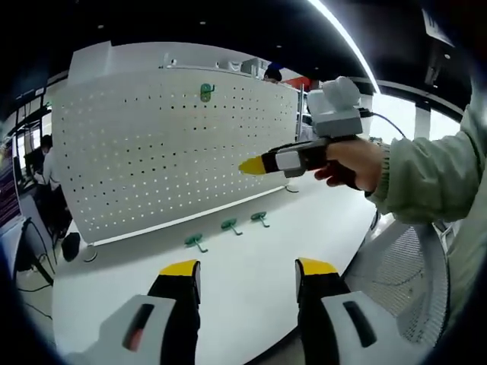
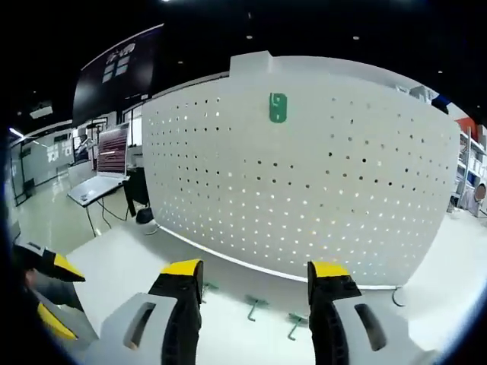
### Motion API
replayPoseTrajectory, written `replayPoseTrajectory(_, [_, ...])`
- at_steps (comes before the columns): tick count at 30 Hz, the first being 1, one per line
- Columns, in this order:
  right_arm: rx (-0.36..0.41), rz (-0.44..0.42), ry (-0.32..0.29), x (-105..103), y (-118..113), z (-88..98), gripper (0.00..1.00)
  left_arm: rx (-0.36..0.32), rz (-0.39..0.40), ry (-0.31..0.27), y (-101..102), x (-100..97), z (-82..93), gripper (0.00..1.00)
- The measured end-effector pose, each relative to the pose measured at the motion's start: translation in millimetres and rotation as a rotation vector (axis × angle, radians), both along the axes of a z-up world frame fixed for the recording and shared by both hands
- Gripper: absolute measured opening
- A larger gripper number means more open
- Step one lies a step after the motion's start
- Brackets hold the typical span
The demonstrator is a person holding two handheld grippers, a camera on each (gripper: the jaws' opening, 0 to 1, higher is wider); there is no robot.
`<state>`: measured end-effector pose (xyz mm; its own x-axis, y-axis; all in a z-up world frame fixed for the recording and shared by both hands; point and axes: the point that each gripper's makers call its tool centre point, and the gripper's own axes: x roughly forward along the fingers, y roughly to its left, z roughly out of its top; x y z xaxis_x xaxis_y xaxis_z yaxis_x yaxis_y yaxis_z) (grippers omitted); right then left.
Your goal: Insert the hook assembly into the mounting plate slot until the hook locks in place.
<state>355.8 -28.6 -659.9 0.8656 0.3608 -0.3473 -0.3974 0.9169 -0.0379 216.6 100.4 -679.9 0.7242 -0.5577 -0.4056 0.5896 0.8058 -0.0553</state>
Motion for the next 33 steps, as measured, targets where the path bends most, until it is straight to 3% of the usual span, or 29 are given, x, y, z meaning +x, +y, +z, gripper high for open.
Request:
replayPoseTrajectory(6, [-0.035, 0.022, 0.079, -21.3, -10.8, -25.6, 0.54, 0.010, 0.002, -0.002, 0.7, 0.2, -0.9, 0.52])
replayPoseTrajectory(10, [-0.066, 0.037, 0.104, -32.3, -18.2, -32.8, 0.54, 0.014, 0.001, -0.003, 1.1, -0.3, -1.2, 0.51])
replayPoseTrajectory(18, [-0.047, 0.072, 0.160, -63.7, -30.0, -29.1, 0.56, 0.023, -0.011, -0.001, -0.9, -1.8, -2.2, 0.51])
replayPoseTrajectory(33, [0.008, 0.073, 0.182, -105.4, -40.1, -20.5, 0.56, 0.042, -0.033, 0.004, -5.3, -4.4, -3.1, 0.51])
